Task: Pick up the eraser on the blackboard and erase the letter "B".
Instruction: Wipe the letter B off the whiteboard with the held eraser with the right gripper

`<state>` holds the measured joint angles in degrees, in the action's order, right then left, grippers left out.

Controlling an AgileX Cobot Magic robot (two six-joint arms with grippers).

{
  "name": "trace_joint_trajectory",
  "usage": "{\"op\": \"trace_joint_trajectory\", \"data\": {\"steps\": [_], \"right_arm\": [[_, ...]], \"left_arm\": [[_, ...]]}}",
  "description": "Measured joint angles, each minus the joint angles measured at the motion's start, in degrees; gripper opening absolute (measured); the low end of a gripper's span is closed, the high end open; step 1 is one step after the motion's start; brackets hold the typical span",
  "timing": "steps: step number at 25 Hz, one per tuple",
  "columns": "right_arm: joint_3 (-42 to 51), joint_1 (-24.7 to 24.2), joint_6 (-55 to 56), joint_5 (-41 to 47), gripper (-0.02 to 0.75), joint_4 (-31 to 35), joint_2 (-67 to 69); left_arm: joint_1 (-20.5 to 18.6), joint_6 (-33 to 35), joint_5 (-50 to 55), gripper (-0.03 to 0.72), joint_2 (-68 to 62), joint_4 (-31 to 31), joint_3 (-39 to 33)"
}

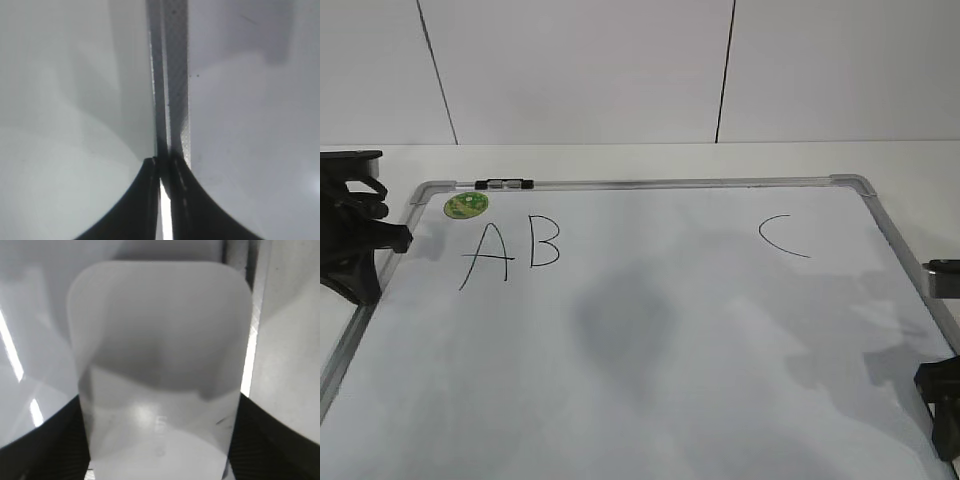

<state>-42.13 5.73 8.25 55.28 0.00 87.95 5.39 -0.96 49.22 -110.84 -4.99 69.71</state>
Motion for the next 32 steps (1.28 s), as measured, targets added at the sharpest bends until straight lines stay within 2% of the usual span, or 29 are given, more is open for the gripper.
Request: {"op": "trace_joint_trajectory", "data": {"steps": [9,17,23,29,32], "right_arm": [[-0.6,0.0,0.0,1.2,0.547,0.0,0.1],[-5.6,0.0,0.0,9.3,0.544,0.4,0.4],[-8.4,0.0,0.0,11.2,0.544,0.5,0.4],[-16.0,0.3,0.0,13.6,0.544,1.4,0.4],[-22.6,2.1,0.0,13.9,0.543,1.4,1.9]], "left_arm": [[0.0,0.0,0.0,0.020,0.0,0.0,0.0],[0.0,0.0,0.0,0.020,0.0,0.1,0.1],[0.0,0.0,0.0,0.020,0.0,0.1,0.1],[0.0,0.0,0.1,0.019,0.0,0.1,0.1],[0.0,0.0,0.1,0.019,0.0,0.1,0.1]]}}
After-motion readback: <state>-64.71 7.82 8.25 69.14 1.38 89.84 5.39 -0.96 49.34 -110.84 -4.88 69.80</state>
